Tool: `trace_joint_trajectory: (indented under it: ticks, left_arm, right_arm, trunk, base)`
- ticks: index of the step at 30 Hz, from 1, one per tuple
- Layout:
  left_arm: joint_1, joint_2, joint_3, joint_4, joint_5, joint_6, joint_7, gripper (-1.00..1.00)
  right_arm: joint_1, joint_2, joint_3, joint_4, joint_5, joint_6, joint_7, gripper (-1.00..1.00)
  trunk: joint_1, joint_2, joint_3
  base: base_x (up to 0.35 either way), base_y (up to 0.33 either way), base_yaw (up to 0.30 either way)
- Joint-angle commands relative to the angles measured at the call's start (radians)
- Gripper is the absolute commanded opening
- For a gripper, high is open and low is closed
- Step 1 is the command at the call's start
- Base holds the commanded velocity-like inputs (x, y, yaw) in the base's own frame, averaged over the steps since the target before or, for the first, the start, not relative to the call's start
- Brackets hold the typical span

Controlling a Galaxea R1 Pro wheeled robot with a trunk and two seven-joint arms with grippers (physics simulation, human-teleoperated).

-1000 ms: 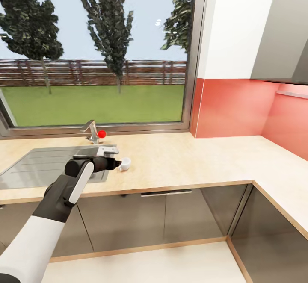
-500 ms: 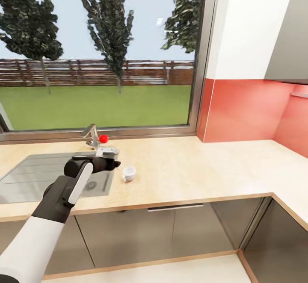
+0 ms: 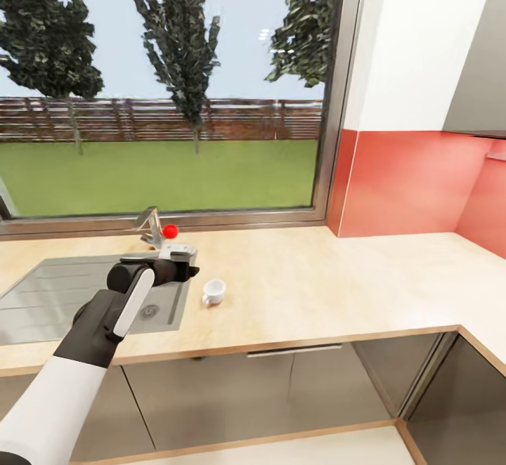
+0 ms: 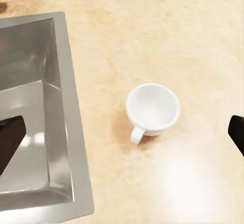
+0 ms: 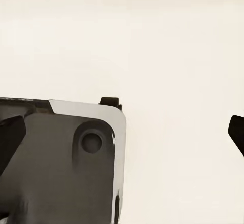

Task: Set up a coffee station on the kitchen countertop: keep the coffee maker on the countertop, move the bottle of coffee from the kitchen shelf to the counter next to the coffee maker, place a paper coffee filter on top of the coffee maker, put the saucer next to the coffee maker with the coffee cup on the saucer, and place the electric kettle next to the coffee maker.

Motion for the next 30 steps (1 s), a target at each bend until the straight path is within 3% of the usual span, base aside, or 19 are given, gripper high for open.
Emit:
trace_joint_trajectory:
  ticks: [1,13,20,30]
  left_arm:
    - [-0.001,0.001,-0.003,0.001,0.01,0.003,0.01,1.0]
    - [0.009,-0.001,-0.005,0.012,0.01,0.002,0.011,1.0]
    - [0.05,-0.002,-0.009,0.022,0.01,0.001,0.013,1.0]
    - [0.134,0.011,-0.005,0.024,0.003,0.0,0.013,1.0]
  right_arm:
    - [-0.001,-0.001,0.008,0.001,-0.01,-0.003,0.003,1.0]
    - [-0.001,-0.003,0.008,0.003,-0.01,-0.003,0.003,1.0]
    - [-0.001,-0.003,0.008,0.003,-0.01,-0.003,0.003,1.0]
    - [-0.001,-0.004,0.008,0.003,-0.01,-0.003,0.003,1.0]
  trunk:
    - [0.001,-0.002,-0.002]
    - [0.001,-0.002,-0.002]
    - [0.001,-0.002,-0.002]
    - [0.001,-0.002,-0.002]
  base:
    - [0.271,0.001,0.0]
    - [0.272,0.0,-0.021]
    - [0.042,0.0,-0.19]
    - [0.002,0.0,-0.024]
